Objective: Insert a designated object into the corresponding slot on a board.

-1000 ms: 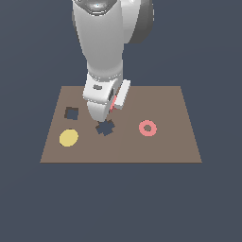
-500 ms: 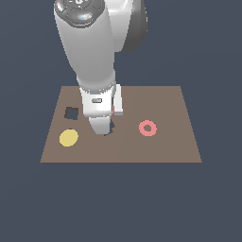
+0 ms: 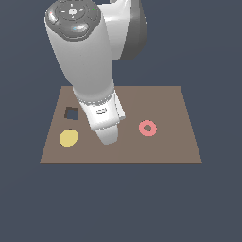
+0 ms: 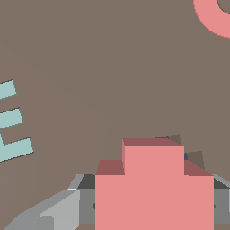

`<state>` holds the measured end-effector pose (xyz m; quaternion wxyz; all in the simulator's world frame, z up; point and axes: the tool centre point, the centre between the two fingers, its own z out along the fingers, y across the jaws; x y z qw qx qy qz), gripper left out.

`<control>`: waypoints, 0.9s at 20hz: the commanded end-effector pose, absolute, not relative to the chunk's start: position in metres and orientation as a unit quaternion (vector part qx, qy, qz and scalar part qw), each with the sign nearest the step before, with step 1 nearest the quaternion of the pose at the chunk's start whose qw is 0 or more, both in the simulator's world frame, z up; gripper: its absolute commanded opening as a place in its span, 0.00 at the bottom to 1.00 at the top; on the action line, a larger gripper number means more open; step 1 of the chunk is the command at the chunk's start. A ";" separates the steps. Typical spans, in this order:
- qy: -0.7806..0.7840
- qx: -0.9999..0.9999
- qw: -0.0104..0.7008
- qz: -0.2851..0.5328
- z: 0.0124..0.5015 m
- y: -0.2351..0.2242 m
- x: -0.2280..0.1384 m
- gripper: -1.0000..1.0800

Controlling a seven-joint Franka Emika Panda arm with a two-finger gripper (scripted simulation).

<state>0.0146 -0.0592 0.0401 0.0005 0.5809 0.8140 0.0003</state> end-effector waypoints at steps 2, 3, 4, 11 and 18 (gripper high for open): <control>0.833 0.553 0.001 0.000 0.041 -0.058 0.023 0.00; 0.837 0.547 0.001 0.000 0.041 -0.058 0.024 0.00; 0.841 0.542 0.001 0.000 0.041 -0.057 0.026 0.00; 0.855 0.518 0.000 0.000 0.041 -0.055 0.032 0.00; 0.856 0.518 0.000 0.000 0.034 -0.055 0.032 0.00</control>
